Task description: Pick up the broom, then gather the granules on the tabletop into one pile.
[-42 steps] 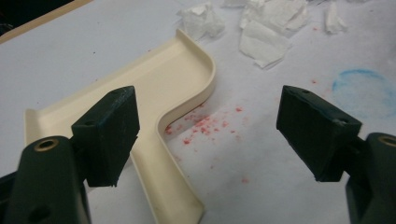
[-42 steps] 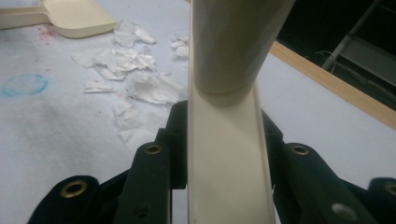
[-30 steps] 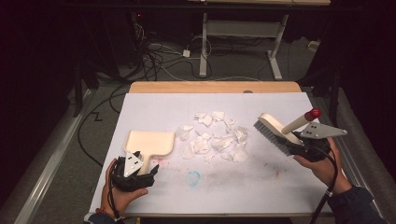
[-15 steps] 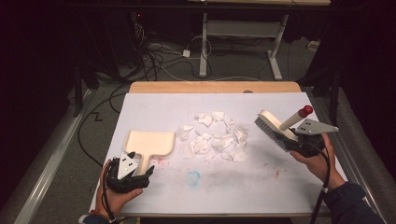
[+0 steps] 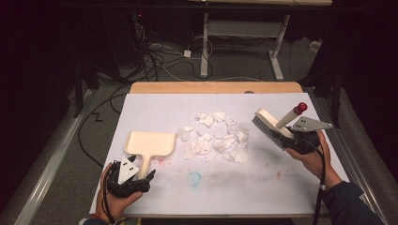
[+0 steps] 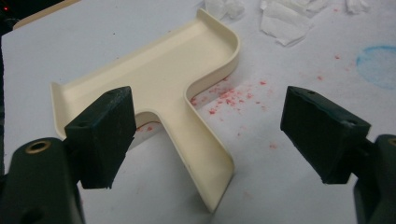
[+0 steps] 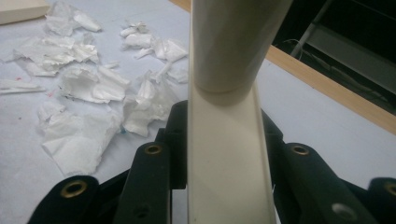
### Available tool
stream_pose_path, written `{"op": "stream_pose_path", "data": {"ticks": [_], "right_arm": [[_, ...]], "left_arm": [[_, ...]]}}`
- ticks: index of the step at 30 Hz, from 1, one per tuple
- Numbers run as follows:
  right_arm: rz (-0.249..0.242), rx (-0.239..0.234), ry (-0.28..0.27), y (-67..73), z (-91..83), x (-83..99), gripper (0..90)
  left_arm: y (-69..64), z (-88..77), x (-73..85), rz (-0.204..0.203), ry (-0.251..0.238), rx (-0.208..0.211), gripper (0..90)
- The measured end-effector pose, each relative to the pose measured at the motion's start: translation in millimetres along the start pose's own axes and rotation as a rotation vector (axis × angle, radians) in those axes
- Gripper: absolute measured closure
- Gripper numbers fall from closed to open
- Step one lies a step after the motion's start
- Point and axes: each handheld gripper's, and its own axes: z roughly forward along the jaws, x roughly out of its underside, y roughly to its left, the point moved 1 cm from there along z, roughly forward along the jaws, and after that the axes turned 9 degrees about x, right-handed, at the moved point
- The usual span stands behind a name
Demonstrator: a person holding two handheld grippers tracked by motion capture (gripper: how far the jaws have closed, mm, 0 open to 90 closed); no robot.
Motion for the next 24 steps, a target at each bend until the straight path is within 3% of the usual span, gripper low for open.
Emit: {"op": "stream_pose_path", "data": {"ticks": [8,18,24], "right_arm": [[0.008,-0.034,0.001,-1.0,21.3,-10.1,67.8],[-0.084,-0.027,0.018,2.1,66.2,-40.6,67.8],[-0.156,-0.023,0.03,8.7,113.2,-70.7,67.8]], "left_arm": [[-3.0,1.3,-0.6,0.016,0.006,0.005,17.5],[-4.7,3.2,0.3,0.022,0.022,0.019,17.5],[-6.0,6.1,0.6,0.023,0.033,0.036,17.5]]}}
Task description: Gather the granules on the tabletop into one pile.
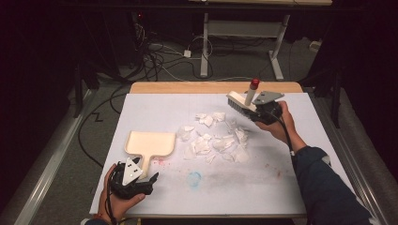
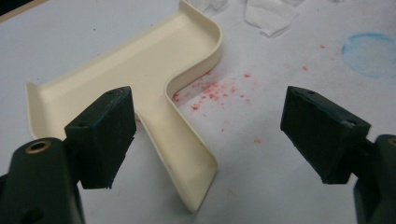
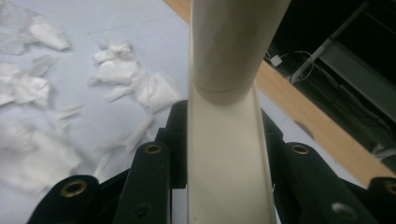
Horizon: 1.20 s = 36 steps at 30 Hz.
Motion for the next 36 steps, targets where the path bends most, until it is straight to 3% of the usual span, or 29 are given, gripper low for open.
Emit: {"op": "stream_pose_path", "data": {"ticks": [3,4,5,11,13,14,18,20,26,36], "right_arm": [[-0.013,-0.006,0.012,3.8,21.0,-9.7,67.8],[-0.013,-0.006,0.012,3.8,21.0,-9.7,67.8],[-0.034,-0.004,0.019,8.6,33.6,-14.1,67.8],[-0.078,-0.008,0.039,22.5,60.6,-15.2,67.8],[-0.07,-0.047,0.039,27.8,65.0,-12.2,67.8],[-0.055,-0.071,0.033,29.0,63.6,-11.2,67.8],[-0.07,-0.105,0.027,33.7,58.3,-7.4,67.8],[-0.072,-0.147,0.013,38.5,49.1,-0.6,67.7],[-0.07,-0.208,-0.034,47.8,25.6,17.9,67.4],[-0.103,-0.28,-0.069,59.6,-18.6,40.4,67.4]], "left_arm": [[-1.1,3.0,0.1,0.005,0.019,0.012,17.5],[-1.9,3.5,-0.1,0.01,0.02,0.012,17.5],[-2.4,3.7,0.0,0.011,0.021,0.014,17.5],[-3.0,5.5,2.6,0.003,0.034,0.032,17.5],[-3.5,5.8,2.0,0.005,0.031,0.036,17.5],[-3.5,5.8,2.0,0.005,0.031,0.036,17.5],[-4.6,6.4,1.3,0.011,0.037,0.038,17.5],[-6.3,6.0,0.3,0.018,0.035,0.039,17.5],[-11.3,8.3,-2.1,0.036,0.045,0.045,17.5],[-16.1,10.6,-3.9,0.055,0.061,0.051,17.5]]}}
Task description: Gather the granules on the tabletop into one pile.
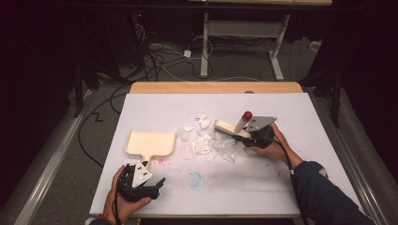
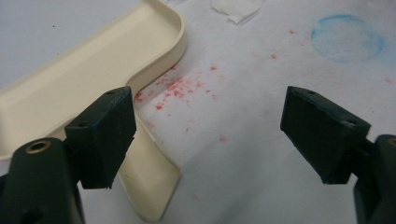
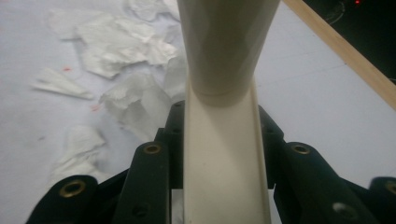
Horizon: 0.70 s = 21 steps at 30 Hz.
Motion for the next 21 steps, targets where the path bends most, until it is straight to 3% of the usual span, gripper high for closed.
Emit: {"op": "stream_pose_path", "data": {"ticks": [5,11,15,21], "right_arm": [[-0.005,-0.011,-0.01,11.9,-13.5,4.1,67.4],[-0.003,-0.016,-0.021,16.3,-23.5,4.1,67.6],[-0.005,0.007,-0.026,18.4,-35.5,1.0,67.8],[0.001,0.058,-0.069,10.1,-44.0,-14.0,67.8]], "left_arm": [[-2.1,0.1,-1.0,0.007,0.002,0.001,17.5],[-4.3,0.2,-1.7,0.012,0.004,0.003,17.5],[-5.0,-0.4,-2.5,0.013,-0.001,0.001,17.5],[-5.1,-0.9,-2.9,0.013,-0.003,-0.001,17.5]]}}
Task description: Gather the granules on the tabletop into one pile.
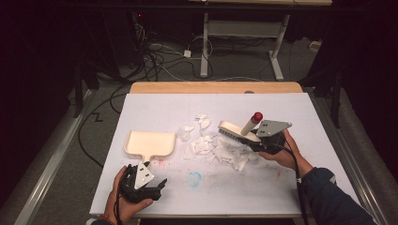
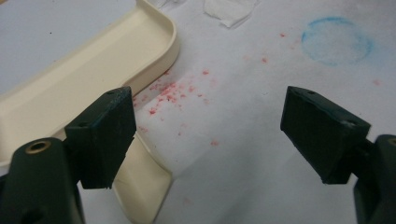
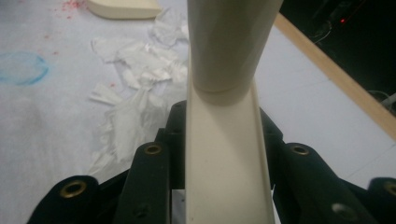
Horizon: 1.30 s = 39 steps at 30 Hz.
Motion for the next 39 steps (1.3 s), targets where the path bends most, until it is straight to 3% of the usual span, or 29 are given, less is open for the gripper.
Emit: {"op": "stream_pose_path", "data": {"ticks": [4,8,9,15,16,17,23,28,30,32,33,35,39], "right_arm": [[0.002,0.025,-0.016,-9.1,3.6,-11.2,67.8],[0.016,0.069,-0.01,-22.8,20.5,-27.1,67.8],[0.023,0.074,-0.006,-28.8,34.0,-33.4,67.8],[0.022,0.111,0.07,-39.0,76.7,-45.7,67.8],[0.022,0.111,0.07,-39.0,76.7,-45.7,67.8],[0.026,0.119,0.088,-39.9,89.9,-47.4,67.8],[0.018,0.138,0.138,-35.2,124.4,-52.6,67.8],[0.016,0.112,0.144,-28.3,139.9,-54.3,67.8],[0.003,0.05,0.151,-20.3,144.7,-53.9,67.8],[-0.003,0.029,0.15,-17.5,144.3,-53.9,67.8],[-0.03,-0.002,0.15,-12.4,142.1,-52.8,67.7],[-0.036,-0.009,0.144,-10.4,140.2,-51.3,67.6],[-0.055,-0.057,0.109,-3.7,124.6,-41.1,67.5]], "left_arm": [[0.9,0.1,-0.2,-0.005,-0.004,0.002,17.6],[1.5,-1.1,-0.4,-0.009,-0.011,0.0,17.5],[1.8,-1.2,-0.4,-0.01,-0.012,0.002,17.5],[3.4,-1.5,0.5,-0.013,-0.016,0.014,17.5],[3.4,-1.5,0.5,-0.013,-0.016,0.014,17.5],[3.6,-1.4,0.5,-0.013,-0.016,0.015,17.5],[4.4,-0.7,1.0,-0.014,-0.014,0.026,17.5],[3.9,-0.3,0.6,-0.01,-0.017,0.033,17.5],[4.0,-0.3,0.9,-0.009,-0.018,0.036,17.5],[4.1,-0.3,1.0,-0.007,-0.015,0.036,17.6],[4.1,-0.4,0.9,-0.007,-0.015,0.036,17.5],[3.8,-0.6,0.6,-0.006,-0.015,0.036,17.5],[2.3,-0.4,0.1,0.002,-0.009,0.036,17.5]]}}
